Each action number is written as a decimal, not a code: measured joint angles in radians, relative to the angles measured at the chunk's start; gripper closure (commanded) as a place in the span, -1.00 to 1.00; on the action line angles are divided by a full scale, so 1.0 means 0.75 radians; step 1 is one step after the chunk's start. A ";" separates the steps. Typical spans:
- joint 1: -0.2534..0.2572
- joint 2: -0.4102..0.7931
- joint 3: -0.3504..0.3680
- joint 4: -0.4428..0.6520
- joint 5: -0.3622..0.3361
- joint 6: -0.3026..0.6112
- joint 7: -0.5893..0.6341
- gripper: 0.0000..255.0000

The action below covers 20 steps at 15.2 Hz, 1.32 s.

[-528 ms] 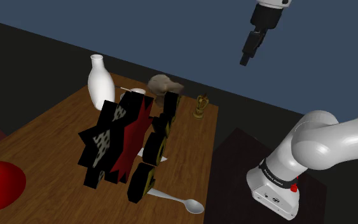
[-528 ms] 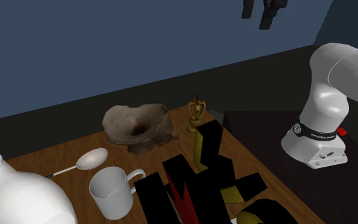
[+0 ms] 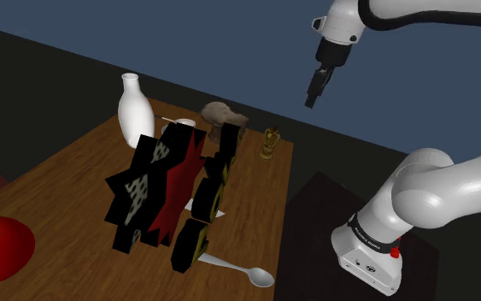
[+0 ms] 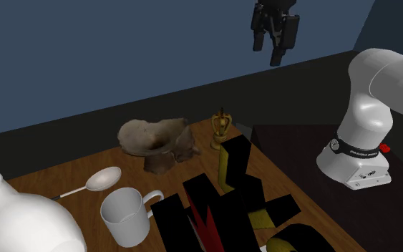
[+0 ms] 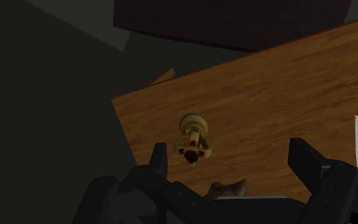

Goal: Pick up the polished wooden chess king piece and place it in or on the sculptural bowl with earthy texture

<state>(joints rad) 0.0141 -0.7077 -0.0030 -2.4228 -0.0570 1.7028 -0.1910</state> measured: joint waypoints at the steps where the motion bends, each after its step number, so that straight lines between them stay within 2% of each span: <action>1: 0.001 0.034 -0.009 -0.021 -0.005 0.057 -0.016 -1.00; 5: 0.003 0.132 -0.047 -0.113 -0.027 0.257 -0.085 -1.00; 12: 0.013 0.402 -0.102 -0.195 -0.048 0.624 -0.194 -1.00; 20: 0.012 0.543 -0.121 -0.249 -0.056 0.827 -0.221 -1.00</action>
<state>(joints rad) 0.0233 -0.3004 -0.0937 -2.6098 -0.0987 2.3234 -0.3568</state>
